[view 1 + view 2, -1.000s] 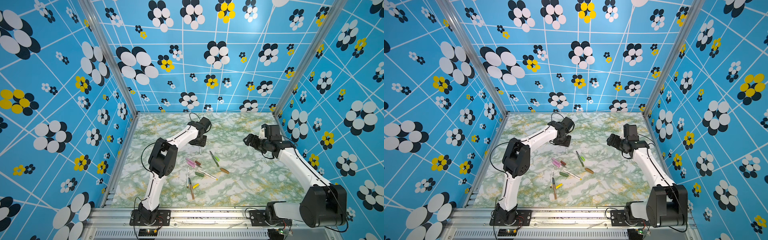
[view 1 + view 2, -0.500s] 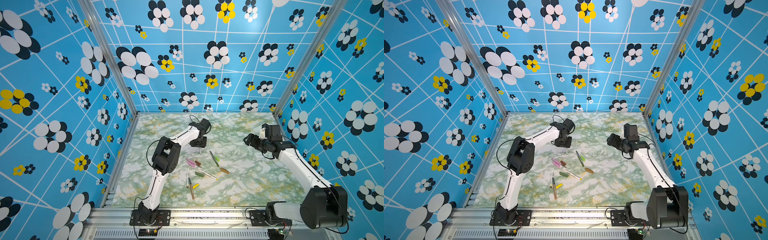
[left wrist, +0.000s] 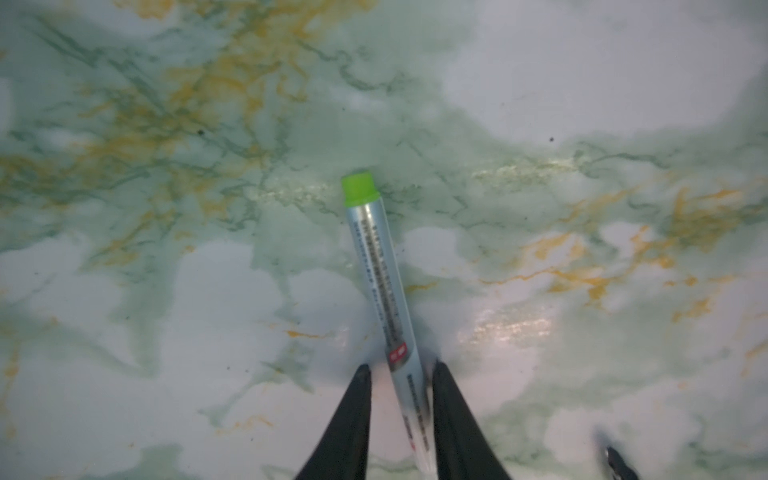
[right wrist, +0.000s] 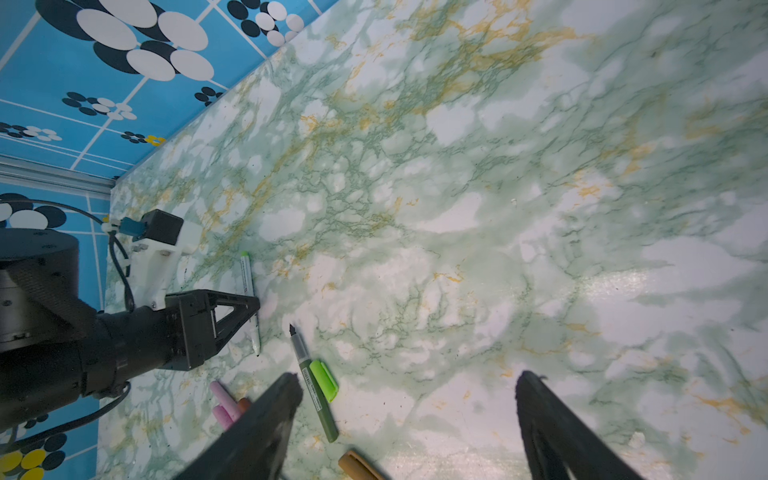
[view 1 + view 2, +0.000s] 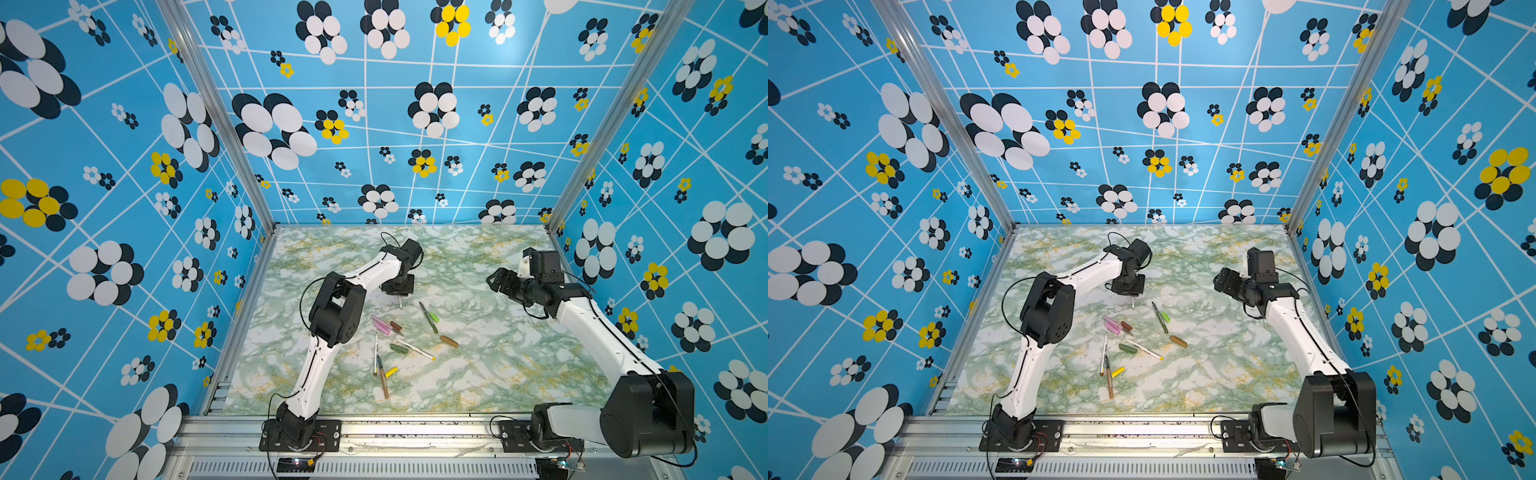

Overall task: Insert the pens into the pen caps
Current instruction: 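Close the left gripper on the white marker and lift it, then bring the marker toward the right gripper and grasp its lime end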

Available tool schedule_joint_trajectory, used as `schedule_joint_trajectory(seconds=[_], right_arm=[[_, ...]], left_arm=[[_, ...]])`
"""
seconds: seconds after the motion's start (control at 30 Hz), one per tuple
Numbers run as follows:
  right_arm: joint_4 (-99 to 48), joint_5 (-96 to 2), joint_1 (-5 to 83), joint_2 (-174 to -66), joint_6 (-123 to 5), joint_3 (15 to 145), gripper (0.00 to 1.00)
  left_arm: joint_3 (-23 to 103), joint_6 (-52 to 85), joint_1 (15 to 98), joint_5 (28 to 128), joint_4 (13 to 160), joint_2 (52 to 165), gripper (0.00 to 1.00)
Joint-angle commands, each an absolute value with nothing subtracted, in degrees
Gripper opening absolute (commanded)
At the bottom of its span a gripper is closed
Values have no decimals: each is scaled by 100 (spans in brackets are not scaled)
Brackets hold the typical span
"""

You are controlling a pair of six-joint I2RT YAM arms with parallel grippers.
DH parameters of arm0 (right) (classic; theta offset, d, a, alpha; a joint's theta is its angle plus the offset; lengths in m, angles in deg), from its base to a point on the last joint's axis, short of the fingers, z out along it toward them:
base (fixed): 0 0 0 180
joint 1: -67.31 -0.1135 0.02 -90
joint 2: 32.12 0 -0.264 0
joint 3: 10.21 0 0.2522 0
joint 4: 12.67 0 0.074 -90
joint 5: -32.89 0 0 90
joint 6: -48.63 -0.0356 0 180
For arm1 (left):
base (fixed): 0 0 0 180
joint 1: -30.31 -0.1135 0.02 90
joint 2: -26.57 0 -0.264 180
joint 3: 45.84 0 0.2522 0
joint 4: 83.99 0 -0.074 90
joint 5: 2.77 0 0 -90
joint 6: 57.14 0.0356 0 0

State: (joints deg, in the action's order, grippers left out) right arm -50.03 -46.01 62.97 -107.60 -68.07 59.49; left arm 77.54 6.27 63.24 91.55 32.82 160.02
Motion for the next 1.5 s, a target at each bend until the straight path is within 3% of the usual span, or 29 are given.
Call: schedule_joint_trajectory(seconds=[0.0,0.4,1.1,1.47], right_arm=[[-4989,-4542,6277,-10638,-6879,5848,84],[-4999,-4560,6275,-10687,-6897,5883,84],[-5216,-4293,6282,-10309,-7185,6264,84],[-3808,-2754,6168,-10581,-8359,6221,84]], left_arm=[[7818,577,6380,9155,3141,16256,23],[7780,616,6387,9069,3178,16338,0],[6703,1138,5907,7722,4964,14687,0],[5739,447,5921,6459,6102,13739,0]])
